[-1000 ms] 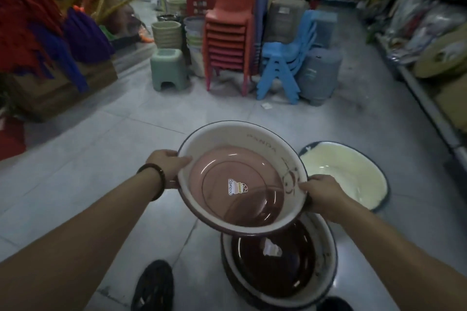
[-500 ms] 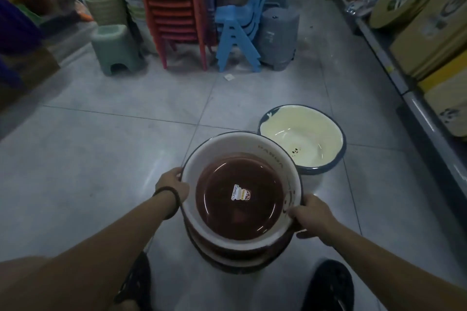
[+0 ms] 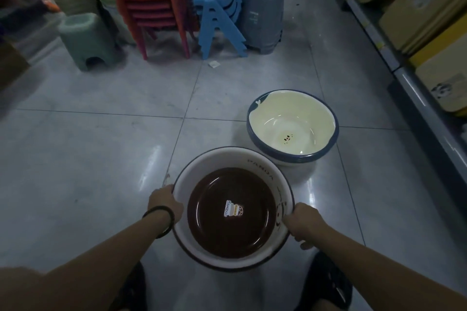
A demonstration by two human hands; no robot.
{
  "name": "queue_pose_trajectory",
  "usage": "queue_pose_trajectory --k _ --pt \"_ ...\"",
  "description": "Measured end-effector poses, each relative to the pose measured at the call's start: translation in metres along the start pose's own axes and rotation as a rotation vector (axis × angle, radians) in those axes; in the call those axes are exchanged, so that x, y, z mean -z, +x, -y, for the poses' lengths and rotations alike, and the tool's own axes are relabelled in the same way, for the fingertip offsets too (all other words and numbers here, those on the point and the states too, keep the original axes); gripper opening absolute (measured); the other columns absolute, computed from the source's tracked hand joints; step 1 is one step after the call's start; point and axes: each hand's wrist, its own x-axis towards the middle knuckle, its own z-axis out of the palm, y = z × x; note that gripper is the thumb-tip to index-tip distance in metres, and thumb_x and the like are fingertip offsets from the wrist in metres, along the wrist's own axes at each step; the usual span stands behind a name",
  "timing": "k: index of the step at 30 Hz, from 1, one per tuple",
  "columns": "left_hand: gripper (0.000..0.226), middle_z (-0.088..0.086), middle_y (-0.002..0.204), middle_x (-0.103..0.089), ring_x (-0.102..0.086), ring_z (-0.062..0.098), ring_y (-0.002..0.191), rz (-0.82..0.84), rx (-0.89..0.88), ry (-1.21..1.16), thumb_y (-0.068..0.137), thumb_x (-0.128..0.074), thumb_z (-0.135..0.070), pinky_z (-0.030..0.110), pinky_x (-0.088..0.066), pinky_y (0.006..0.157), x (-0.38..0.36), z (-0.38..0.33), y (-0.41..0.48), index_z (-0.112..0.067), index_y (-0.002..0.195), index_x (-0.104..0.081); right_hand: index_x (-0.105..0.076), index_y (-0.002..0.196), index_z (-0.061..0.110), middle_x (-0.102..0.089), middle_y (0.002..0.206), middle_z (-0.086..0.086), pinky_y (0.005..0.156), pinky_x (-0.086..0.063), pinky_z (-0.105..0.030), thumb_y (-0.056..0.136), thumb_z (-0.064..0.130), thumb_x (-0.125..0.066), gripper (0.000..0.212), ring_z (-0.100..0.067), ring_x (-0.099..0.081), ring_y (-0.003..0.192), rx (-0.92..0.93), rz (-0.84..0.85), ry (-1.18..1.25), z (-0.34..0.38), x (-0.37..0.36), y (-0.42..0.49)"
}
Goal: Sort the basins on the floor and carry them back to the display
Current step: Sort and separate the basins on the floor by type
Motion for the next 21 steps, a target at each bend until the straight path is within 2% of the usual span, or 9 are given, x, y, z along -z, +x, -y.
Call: queue_pose_trajectory --k 4,7,9,11,13,16,18,19,21 --pt "0.031 0.013 0.103 -0.064 -0.065 0.031 0.088 0.031 0.017 0.051 0.079 -0.057 -0.009 0.041 -0.061 0.082 -0.008 0.006 0.008 -0.017 0.109 -0.064 -0.058 0.119 0.011 -0.067 0.102 -0.013 0.069 -0.066 -0.049 0.099 0.028 -0.058 0.026 -0.032 -0.071 0.089 0.01 0.0 -0.079 0.003 -0.007 0.001" --pt "0.03 0.012 0.104 -0.065 -0.064 0.032 0.096 0.079 0.013 0.084 0.086 -0.056 -0.005 0.043 -0.06 0.087 -0.01 0.001 0.002 -0.018 0.113 -0.054 -0.056 0.111 0.01 -0.064 0.095 -0.012 0.07 -0.066 -0.049 0.101 0.024 -0.056 0.017 -0.031 -0.071 0.086 0.006 0.01 -0.114 0.008 -0.01 0.0" --pt "0.031 0.012 0.105 -0.064 -0.064 0.032 0.097 0.098 0.031 0.095 0.088 -0.058 -0.005 0.044 -0.06 0.088 -0.013 0.003 0.007 -0.016 0.116 -0.053 -0.056 0.107 0.01 -0.06 0.089 -0.009 0.064 -0.064 -0.039 0.102 0.023 -0.055 0.014 -0.024 -0.067 0.078 0.012 0.016 -0.137 0.01 -0.009 0.004" --pt "0.032 0.013 0.107 -0.064 -0.064 0.032 0.098 0.111 0.047 0.103 0.088 -0.06 -0.005 0.044 -0.06 0.088 -0.016 0.003 0.01 -0.013 0.118 -0.054 -0.061 0.116 0.005 -0.055 0.082 -0.003 0.054 -0.053 -0.024 0.104 0.022 -0.053 0.022 -0.015 -0.058 0.069 0.045 0.02 -0.202 0.011 -0.007 0.004" --pt "0.034 0.014 0.112 -0.063 -0.063 0.033 0.102 0.13 0.07 0.104 0.088 -0.061 -0.005 0.044 -0.059 0.09 -0.016 0.001 0.009 -0.011 0.121 -0.054 -0.061 0.122 0.003 -0.052 0.08 -0.001 0.054 -0.046 -0.021 0.106 0.022 -0.05 0.028 -0.013 -0.055 0.069 0.053 0.032 -0.288 0.011 -0.006 0.007" --pt "0.047 0.016 0.123 -0.06 -0.061 0.033 0.111 0.206 0.091 0.157 0.089 -0.065 -0.012 0.044 -0.056 0.096 -0.011 -0.006 0.006 -0.008 0.131 -0.046 -0.061 0.118 0.006 -0.059 0.092 -0.004 0.063 -0.05 -0.021 0.108 0.022 -0.047 0.023 -0.015 -0.059 0.079 0.087 0.07 -0.43 0.014 -0.004 0.008" --pt "0.074 0.019 0.139 -0.052 -0.056 0.035 0.123 0.254 0.073 0.241 0.087 -0.07 -0.028 0.045 -0.051 0.103 -0.001 -0.019 0.001 -0.006 0.147 -0.033 -0.063 0.128 0.006 -0.066 0.119 -0.009 0.086 -0.057 -0.03 0.107 0.024 -0.047 0.032 -0.022 -0.065 0.104 0.144 0.082 -0.537 0.015 -0.001 0.01" --pt "0.084 0.02 0.146 -0.046 -0.052 0.036 0.129 0.266 0.038 0.295 0.086 -0.071 -0.036 0.045 -0.049 0.106 0.008 -0.029 -0.005 -0.006 0.152 -0.027 -0.064 0.13 0.008 -0.066 0.124 -0.009 0.095 -0.057 -0.035 0.105 0.029 -0.048 0.036 -0.025 -0.065 0.111 0.159 0.058 -0.577 0.018 0.002 0.006" --pt "0.077 0.017 0.149 -0.045 -0.05 0.035 0.132 0.26 -0.121 0.397 0.089 -0.066 -0.045 0.043 -0.046 0.108 0.03 -0.054 -0.023 -0.011 0.151 -0.035 -0.065 0.128 0.013 -0.068 0.11 -0.003 0.091 -0.059 -0.039 0.1 0.039 -0.053 0.04 -0.024 -0.069 0.102 0.226 -0.035 -0.604 0.032 0.01 -0.009"
